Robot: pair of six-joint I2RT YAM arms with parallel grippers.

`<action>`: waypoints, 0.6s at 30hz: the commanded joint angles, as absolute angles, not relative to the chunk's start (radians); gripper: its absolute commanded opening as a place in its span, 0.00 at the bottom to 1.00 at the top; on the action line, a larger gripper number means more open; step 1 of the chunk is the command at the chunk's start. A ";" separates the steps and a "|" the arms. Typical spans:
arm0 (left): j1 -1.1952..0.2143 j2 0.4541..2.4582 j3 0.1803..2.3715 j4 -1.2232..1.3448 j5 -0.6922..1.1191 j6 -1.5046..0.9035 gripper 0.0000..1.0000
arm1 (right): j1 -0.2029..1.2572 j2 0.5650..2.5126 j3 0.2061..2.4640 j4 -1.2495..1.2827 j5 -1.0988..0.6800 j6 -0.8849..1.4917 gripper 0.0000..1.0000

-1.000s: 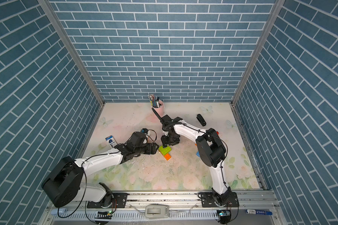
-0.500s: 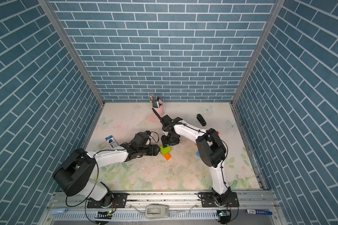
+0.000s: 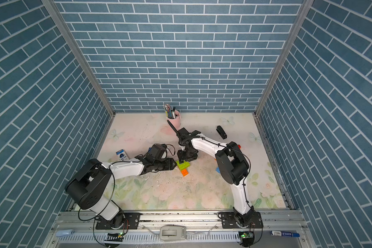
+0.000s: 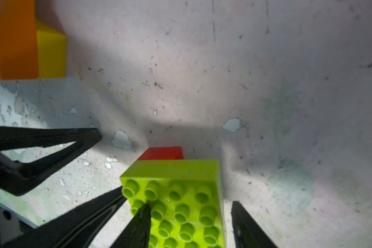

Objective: Assemble a rectangle with lego
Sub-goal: Assemble the lego brick with the lego brick.

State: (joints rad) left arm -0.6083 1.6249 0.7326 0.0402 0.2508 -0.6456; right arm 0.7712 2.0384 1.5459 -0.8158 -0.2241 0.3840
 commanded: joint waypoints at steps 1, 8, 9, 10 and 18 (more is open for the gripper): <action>-0.590 1.693 0.677 -0.073 0.276 -0.683 0.60 | 0.792 2.121 1.476 -0.866 -0.187 0.402 0.60; -0.617 1.605 0.734 -0.123 0.276 -0.619 0.65 | 0.772 2.090 1.527 -0.889 -0.170 0.378 0.61; -0.625 1.577 0.738 -0.127 0.272 -0.608 0.66 | 0.766 2.076 1.546 -0.903 -0.166 0.367 0.62; -0.630 1.548 0.739 -0.127 0.267 -0.597 0.67 | 0.759 2.062 1.564 -0.914 -0.164 0.356 0.64; -0.636 1.343 0.742 -0.209 0.198 -0.510 0.76 | 0.705 1.920 1.630 -0.969 -0.181 0.342 0.75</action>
